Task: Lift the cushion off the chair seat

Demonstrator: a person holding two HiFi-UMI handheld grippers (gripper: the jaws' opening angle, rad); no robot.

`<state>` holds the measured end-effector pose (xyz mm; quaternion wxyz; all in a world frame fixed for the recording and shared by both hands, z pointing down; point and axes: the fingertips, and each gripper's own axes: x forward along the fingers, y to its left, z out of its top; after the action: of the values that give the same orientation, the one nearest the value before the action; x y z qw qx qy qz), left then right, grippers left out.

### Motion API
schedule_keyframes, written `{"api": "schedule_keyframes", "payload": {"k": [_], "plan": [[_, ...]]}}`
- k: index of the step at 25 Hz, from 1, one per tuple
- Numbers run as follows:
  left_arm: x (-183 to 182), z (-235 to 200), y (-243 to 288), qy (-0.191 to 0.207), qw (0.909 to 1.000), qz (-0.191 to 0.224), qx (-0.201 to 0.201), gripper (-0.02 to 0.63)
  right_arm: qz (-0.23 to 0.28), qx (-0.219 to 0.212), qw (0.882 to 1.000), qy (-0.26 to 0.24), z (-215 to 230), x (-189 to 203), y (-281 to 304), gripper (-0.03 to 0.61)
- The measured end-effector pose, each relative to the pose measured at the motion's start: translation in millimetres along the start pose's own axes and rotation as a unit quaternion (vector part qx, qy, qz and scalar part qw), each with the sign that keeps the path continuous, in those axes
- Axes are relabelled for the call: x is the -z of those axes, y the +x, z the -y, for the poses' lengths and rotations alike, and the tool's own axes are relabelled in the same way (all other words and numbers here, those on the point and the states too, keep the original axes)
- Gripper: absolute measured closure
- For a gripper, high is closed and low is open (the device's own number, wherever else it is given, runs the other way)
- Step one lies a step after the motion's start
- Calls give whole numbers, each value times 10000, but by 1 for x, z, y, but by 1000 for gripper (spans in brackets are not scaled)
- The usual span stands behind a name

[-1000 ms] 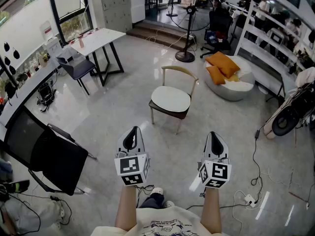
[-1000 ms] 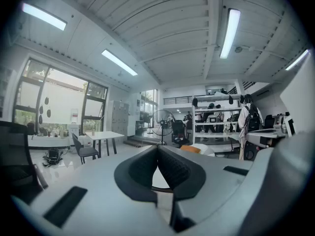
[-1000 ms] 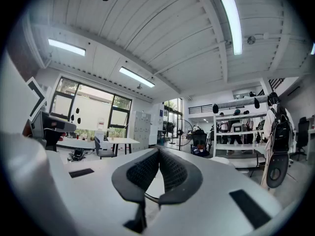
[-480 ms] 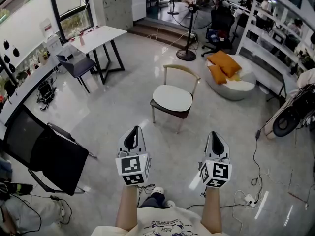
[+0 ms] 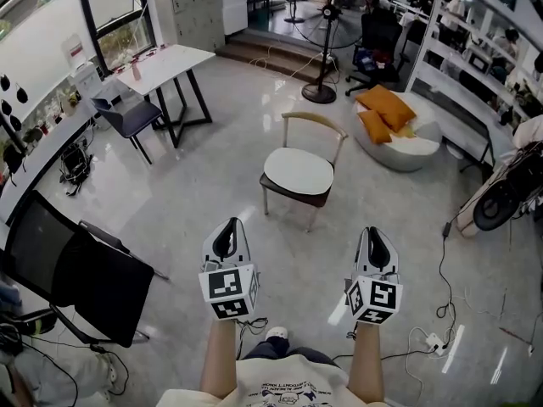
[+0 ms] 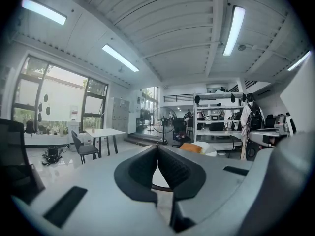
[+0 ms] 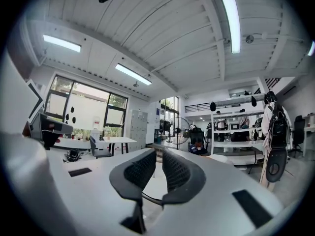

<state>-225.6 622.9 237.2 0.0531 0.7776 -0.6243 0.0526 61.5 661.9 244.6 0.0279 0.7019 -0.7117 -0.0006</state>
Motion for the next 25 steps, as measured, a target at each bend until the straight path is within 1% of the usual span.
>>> {"api": "schedule_keyframes", "payload": {"k": [6,11,13,16,17,21,25], "plan": [[5,-21,28,-101,9999,-42,35,592,-118,-42,9999,36,-15,9,26,462],[10,-30,53,-114,9999,-84,67,500,-239,-109,9996,79,-20,19,52,398],[12,-33,67,-124,9999,-67,90,467,-249,-112,9996,69,-20,21,67,390],[12,-36,90,-170,9997,-69,150,390,-279,-160,9995,64,-20,24,91,371],[12,-38,99,-186,9997,-85,156,377,-302,-186,9993,72,-21,26,101,365],[15,-41,142,-226,9995,-176,108,364,-397,-273,9988,74,-17,34,146,353],[12,-43,196,-257,9995,-206,5,359,-444,-385,9982,82,-5,38,207,345]]}}
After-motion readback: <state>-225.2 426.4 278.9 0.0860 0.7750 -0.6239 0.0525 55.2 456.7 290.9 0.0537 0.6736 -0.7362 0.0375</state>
